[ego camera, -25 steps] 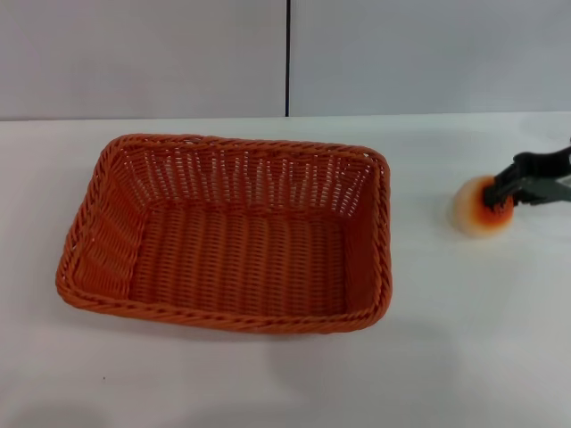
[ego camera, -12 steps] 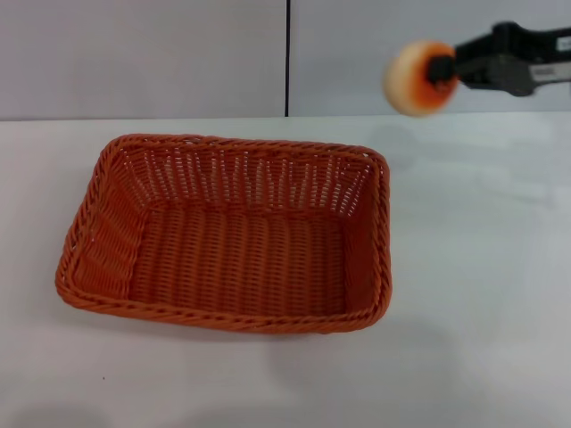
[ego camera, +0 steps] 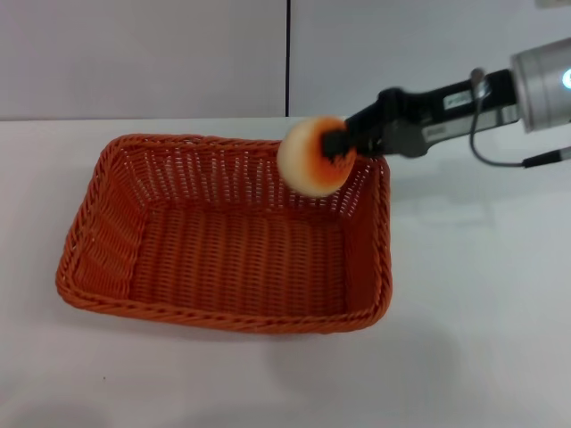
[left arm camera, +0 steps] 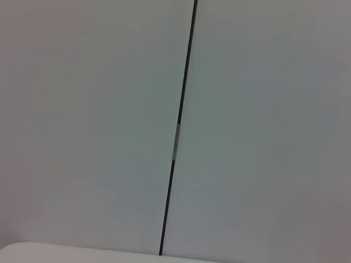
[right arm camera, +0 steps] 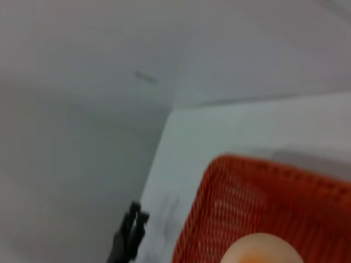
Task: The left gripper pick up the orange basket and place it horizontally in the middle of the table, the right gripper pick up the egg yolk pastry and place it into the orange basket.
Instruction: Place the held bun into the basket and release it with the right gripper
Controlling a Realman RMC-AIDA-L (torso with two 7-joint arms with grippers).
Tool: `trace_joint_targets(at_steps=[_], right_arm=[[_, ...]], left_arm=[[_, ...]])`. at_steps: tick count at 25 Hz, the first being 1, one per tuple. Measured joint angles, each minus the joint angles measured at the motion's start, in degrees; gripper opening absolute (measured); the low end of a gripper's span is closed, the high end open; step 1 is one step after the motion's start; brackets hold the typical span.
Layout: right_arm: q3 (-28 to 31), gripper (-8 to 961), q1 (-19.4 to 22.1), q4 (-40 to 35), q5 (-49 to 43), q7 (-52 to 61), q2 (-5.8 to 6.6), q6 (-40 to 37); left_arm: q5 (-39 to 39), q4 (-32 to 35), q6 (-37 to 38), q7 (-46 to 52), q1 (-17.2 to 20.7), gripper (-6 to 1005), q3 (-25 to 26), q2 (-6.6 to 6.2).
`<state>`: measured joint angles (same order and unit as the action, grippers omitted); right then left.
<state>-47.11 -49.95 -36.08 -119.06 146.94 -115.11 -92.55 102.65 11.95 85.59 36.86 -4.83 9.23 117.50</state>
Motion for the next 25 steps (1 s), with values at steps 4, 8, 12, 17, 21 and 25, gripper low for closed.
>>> trace_joint_targets(at_steps=[4, 8, 12, 17, 21, 25], right_arm=[[-2.6, 60, -1.0, 2.1, 0.3, -0.2, -0.32, -0.2], [-3.8, 58, -1.2, 2.8, 0.5, -1.1, -0.88, -0.8], [-3.8, 121, -0.9, 2.7, 0.8, -1.9, -1.62, -0.8], [-3.5, 236, 0.3, 2.0, 3.1, -3.1, -1.61, -1.2], [-3.5, 352, 5.7, -1.8, 12.2, -13.1, -1.74, -2.9], [-3.6, 461, 10.8, -4.6, 18.8, -22.6, -3.13, -2.9]], left_arm=[[0.0, 0.0, -0.4, 0.0, 0.0, 813, -0.1, 0.00], [0.0, -0.1, -0.7, 0.0, 0.0, 813, -0.3, 0.01], [0.0, -0.4, -0.7, 0.0, 0.2, 813, -0.5, -0.19], [0.0, -0.5, -0.8, 0.0, 0.4, 813, -0.5, -0.37], [0.0, -0.8, -3.5, 0.0, 0.0, 813, -0.2, -0.58], [-0.1, -0.7, -3.8, -1.0, 0.0, 813, -0.1, -0.60]])
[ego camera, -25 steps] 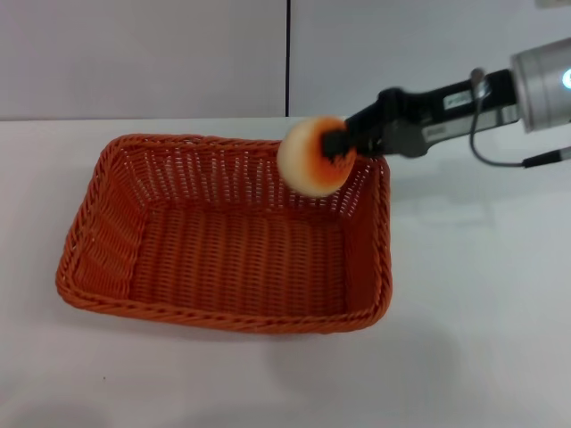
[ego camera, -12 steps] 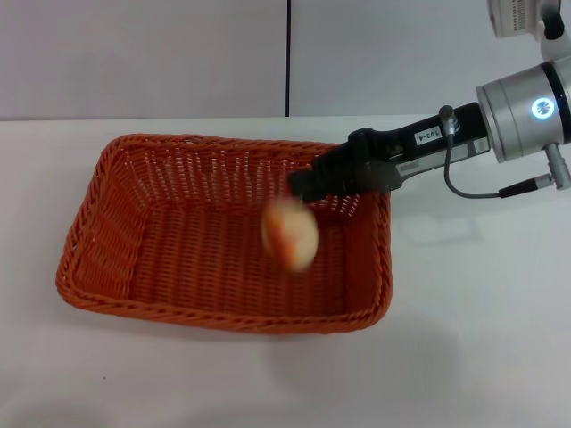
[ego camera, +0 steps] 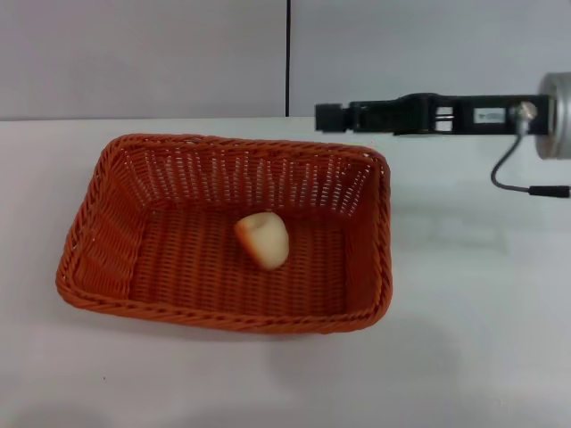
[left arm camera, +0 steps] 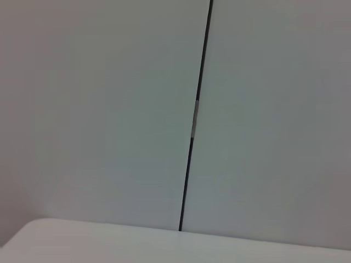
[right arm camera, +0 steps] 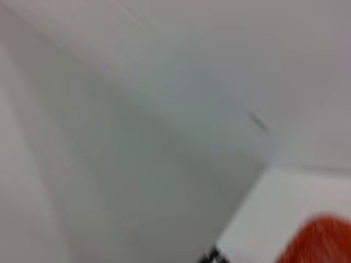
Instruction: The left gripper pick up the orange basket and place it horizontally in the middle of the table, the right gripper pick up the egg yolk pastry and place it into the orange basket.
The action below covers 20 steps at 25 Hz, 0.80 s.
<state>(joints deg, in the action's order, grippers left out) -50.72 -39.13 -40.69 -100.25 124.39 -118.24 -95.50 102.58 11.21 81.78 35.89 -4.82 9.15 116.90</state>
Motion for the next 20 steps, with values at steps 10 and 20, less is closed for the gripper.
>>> trace_joint_targets(at_steps=[10, 20], right_arm=[[0.4, 531, 9.7, 8.4, 11.7, -30.8, -0.73, 6.9], [0.6, 531, 11.7, 26.3, 31.1, -71.0, -0.76, 5.6]], left_arm=[[-2.5, -1.1, -2.1, -4.0, -0.1, 813, 0.2, 0.62], [-4.3, -2.5, -4.2, -6.0, -0.4, 813, 1.0, 1.08]])
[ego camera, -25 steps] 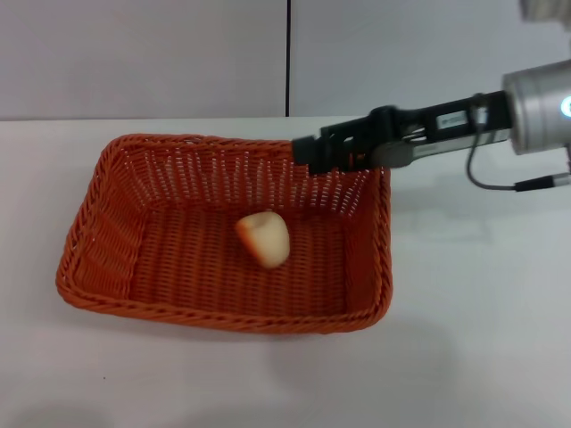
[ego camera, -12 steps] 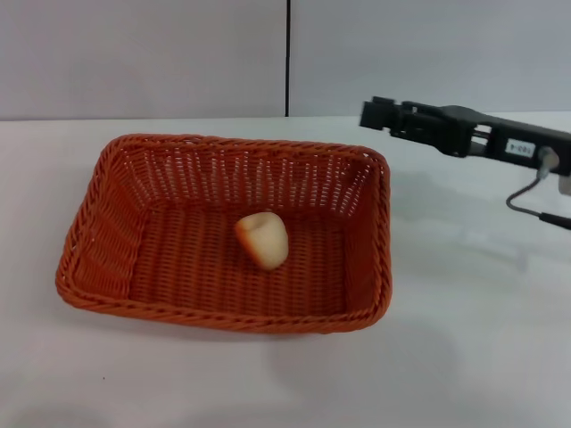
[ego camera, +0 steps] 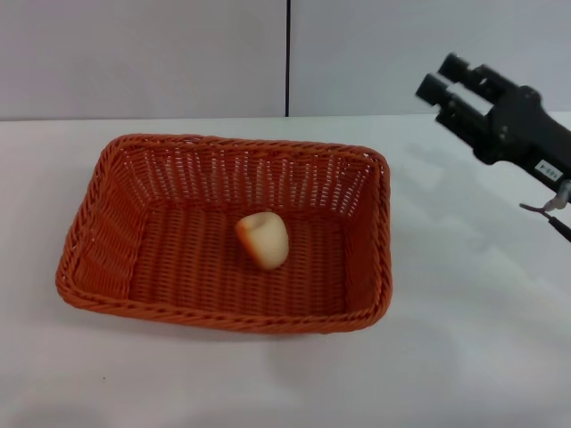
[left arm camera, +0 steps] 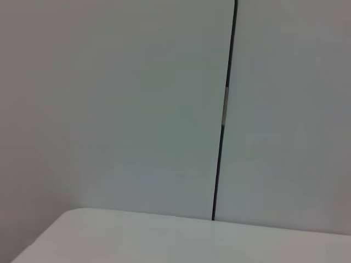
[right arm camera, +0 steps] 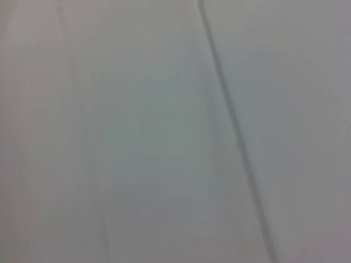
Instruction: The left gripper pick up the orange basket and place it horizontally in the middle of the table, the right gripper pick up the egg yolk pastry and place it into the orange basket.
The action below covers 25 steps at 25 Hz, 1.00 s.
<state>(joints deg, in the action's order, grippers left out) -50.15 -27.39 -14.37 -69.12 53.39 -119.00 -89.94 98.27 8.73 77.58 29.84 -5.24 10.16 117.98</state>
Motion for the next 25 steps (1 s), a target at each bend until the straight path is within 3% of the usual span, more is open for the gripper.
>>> trace_joint_targets(at_steps=[5, 14, 25], right_arm=[[0.1, 531, 0.7, 5.6, 8.2, -8.2, -0.11, -1.0], [0.1, 531, 1.8, 8.1, 9.3, -15.7, -0.18, -3.4], [-0.1, 531, 2.8, 8.6, 9.4, -23.9, -0.27, -7.1]], left_arm=[[0.1, -1.2, 1.5, 0.8, 0.1, 813, -0.3, -0.02], [0.5, -0.7, 7.9, 10.3, -0.8, 813, -6.0, -0.20], [-0.1, -1.4, 11.7, 14.6, -1.1, 813, -3.2, 0.02]])
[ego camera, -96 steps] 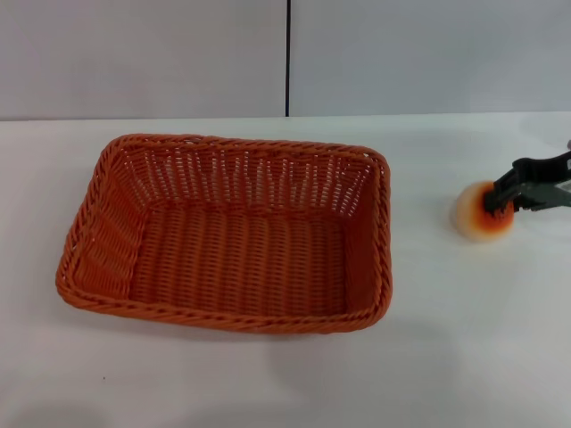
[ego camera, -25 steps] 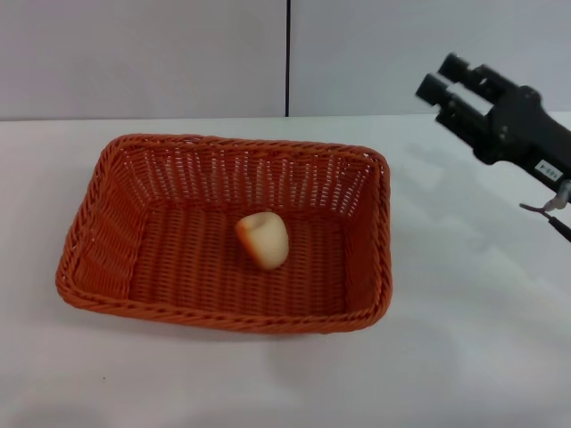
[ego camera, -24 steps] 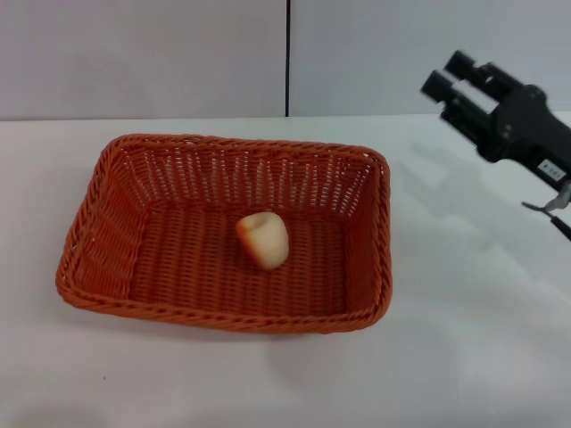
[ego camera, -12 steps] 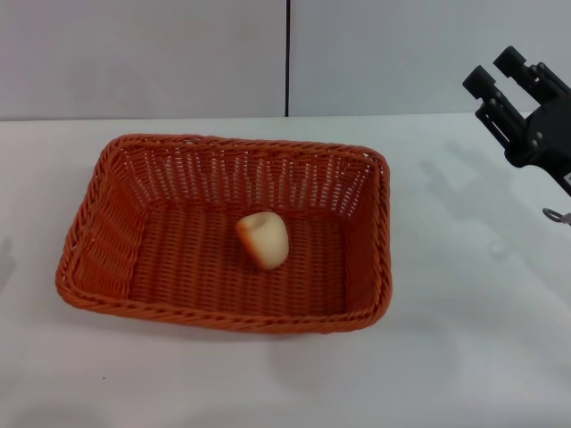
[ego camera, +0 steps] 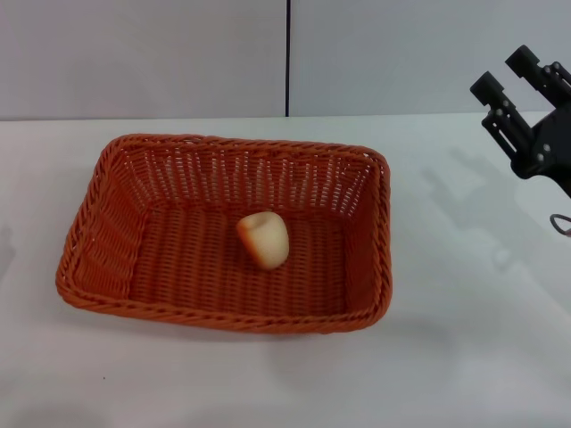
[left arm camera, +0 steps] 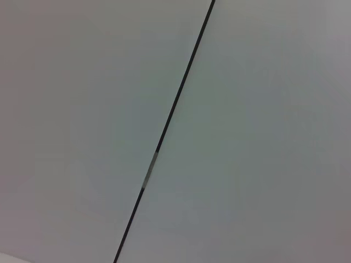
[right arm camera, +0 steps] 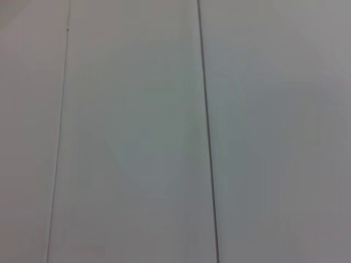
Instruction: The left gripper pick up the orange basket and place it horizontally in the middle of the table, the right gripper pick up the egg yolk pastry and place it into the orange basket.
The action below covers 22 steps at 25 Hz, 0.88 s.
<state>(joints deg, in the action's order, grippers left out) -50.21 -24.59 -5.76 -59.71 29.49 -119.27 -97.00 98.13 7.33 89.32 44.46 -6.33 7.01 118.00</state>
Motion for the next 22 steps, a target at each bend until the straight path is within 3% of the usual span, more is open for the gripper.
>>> trace_joint_targets(at_steps=[22], right_arm=[[4.2, 531, 2.0, 1.0, 0.2, -9.6, 0.02, -0.6]], left_arm=[[0.3, -5.8, 1.5, -3.2, -0.2, 813, 1.4, 0.41]])
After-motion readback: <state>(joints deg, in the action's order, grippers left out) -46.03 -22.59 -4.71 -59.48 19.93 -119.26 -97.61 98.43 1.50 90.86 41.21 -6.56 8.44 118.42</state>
